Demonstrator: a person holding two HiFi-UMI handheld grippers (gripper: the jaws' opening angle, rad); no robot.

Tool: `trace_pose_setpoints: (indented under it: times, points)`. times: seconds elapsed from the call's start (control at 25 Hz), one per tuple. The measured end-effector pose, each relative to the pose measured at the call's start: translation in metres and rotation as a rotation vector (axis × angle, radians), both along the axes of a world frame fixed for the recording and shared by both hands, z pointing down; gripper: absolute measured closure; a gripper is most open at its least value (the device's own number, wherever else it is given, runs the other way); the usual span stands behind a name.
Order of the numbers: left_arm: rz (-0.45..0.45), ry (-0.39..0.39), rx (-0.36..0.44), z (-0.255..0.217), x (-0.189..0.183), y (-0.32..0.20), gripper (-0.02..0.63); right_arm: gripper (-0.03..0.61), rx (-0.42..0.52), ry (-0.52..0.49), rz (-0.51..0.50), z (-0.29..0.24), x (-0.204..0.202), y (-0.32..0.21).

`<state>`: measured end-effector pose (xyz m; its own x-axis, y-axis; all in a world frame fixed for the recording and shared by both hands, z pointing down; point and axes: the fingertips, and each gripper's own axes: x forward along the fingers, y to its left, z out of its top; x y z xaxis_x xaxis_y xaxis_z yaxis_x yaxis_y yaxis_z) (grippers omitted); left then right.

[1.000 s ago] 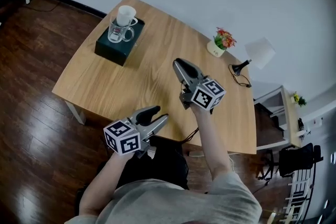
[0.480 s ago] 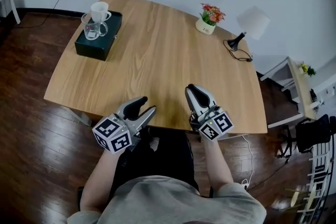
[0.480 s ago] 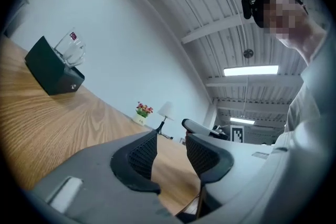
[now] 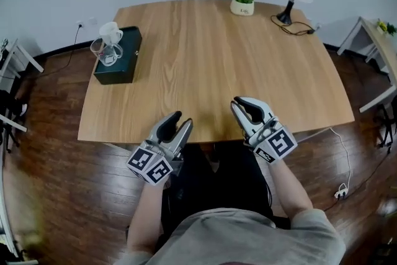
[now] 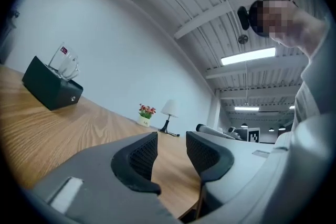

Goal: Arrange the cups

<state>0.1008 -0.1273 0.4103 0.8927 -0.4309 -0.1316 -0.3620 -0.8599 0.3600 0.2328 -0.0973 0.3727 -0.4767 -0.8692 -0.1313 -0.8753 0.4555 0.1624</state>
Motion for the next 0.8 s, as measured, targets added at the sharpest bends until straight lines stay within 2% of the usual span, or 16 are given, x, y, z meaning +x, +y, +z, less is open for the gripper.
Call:
trace_pose_setpoints:
  times: [0.12,0.4,0.8]
  points:
    - [-0.004,0.019,-0.006,-0.001,-0.001,-0.002,0.449,0.534,0.011,-0.001,0.007,-0.003,0.004,0.0]
    - [0.004,-0.032,0.03,0.001,0.002,0.002,0.449,0.534,-0.002,-0.018,0.016,0.001,0.005,-0.001]
    - [0.015,-0.038,0.036,-0.001,0.005,0.004,0.449,0.534,-0.039,0.001,0.006,0.01,0.001,-0.002]
